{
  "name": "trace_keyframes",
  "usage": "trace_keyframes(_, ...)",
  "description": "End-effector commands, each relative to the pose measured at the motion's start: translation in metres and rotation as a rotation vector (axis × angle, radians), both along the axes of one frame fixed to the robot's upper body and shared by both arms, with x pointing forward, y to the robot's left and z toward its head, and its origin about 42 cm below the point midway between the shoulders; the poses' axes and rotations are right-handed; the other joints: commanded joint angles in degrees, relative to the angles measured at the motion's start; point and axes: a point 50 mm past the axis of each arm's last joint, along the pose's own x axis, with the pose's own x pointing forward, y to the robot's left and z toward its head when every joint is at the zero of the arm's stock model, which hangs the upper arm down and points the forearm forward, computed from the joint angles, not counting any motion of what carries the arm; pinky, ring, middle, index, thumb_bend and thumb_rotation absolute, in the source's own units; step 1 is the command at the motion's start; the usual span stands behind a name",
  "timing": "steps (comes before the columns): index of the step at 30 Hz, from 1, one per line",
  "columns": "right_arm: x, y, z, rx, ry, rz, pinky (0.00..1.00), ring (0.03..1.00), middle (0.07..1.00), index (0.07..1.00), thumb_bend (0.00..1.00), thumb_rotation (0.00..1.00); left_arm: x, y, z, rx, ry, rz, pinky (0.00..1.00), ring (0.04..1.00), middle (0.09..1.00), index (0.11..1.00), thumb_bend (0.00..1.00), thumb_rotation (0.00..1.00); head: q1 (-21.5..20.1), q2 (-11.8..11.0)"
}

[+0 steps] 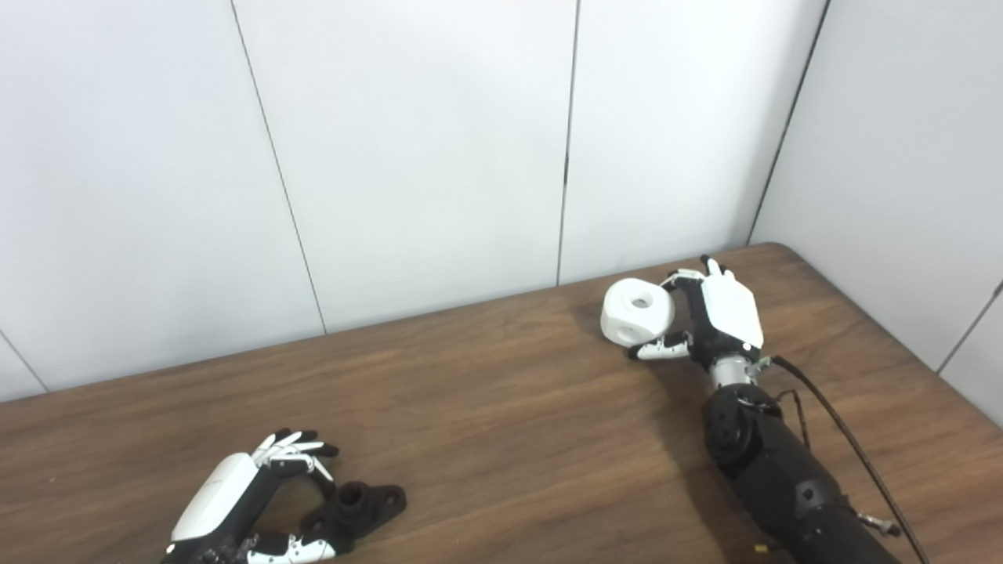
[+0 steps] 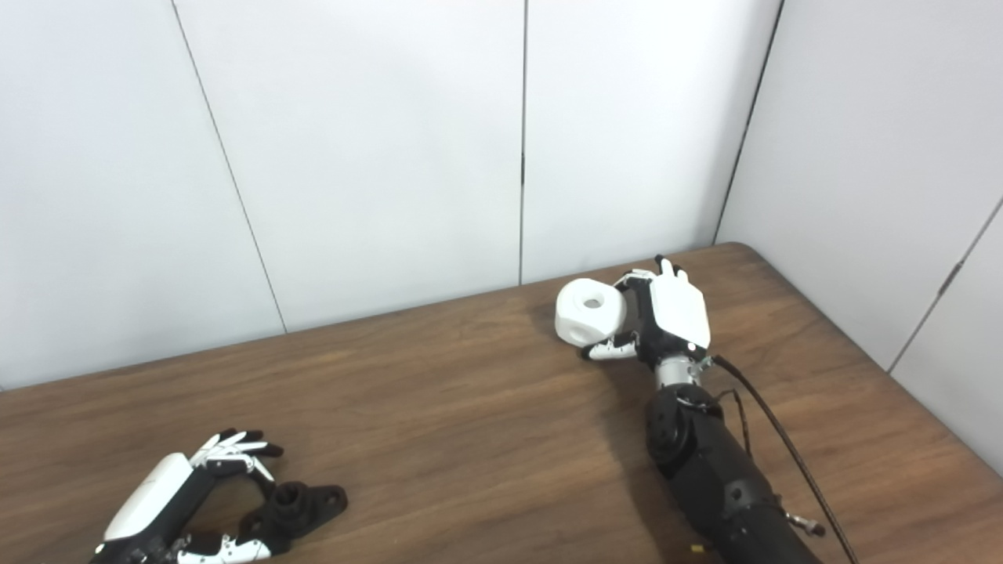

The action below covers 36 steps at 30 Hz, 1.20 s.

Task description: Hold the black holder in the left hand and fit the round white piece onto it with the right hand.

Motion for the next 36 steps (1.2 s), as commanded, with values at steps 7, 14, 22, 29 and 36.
trace_keyframes(7,0.005,0.004,0.026,0.002,-0.112,0.095,1.0,0.974,0.797,0.484,0.52,0.15,0.012,0.0,0.015,-0.001,-0.057,-0.007,1.0,0.931,0.806,0.483,0.52,0.04,2.8,0.7)
trace_keyframes(14,-0.001,0.018,0.034,0.057,-0.124,0.169,1.0,0.974,0.811,0.484,0.52,0.15,0.013,-0.005,0.011,0.017,-0.048,-0.017,1.0,0.943,0.804,0.483,0.52,0.05,4.1,1.1)
trace_keyframes(22,-0.01,0.051,0.059,0.045,-0.111,0.313,1.0,0.973,0.818,0.484,0.52,0.16,0.015,-0.014,0.001,0.036,-0.028,-0.029,1.0,0.945,0.803,0.483,0.52,0.05,5.5,1.7)
trace_keyframes(29,-0.02,0.084,0.085,0.057,-0.063,0.463,1.0,0.982,0.83,0.485,0.52,0.16,0.013,-0.021,-0.004,0.044,-0.024,-0.038,1.0,0.948,0.8,0.483,0.52,0.05,6.6,2.3)
trace_keyframes(36,-0.032,0.116,0.104,0.055,0.029,0.62,1.0,0.98,0.836,0.485,0.52,0.15,0.012,-0.03,-0.008,0.041,-0.013,-0.053,1.0,0.954,0.801,0.482,0.52,0.05,8.9,3.1)
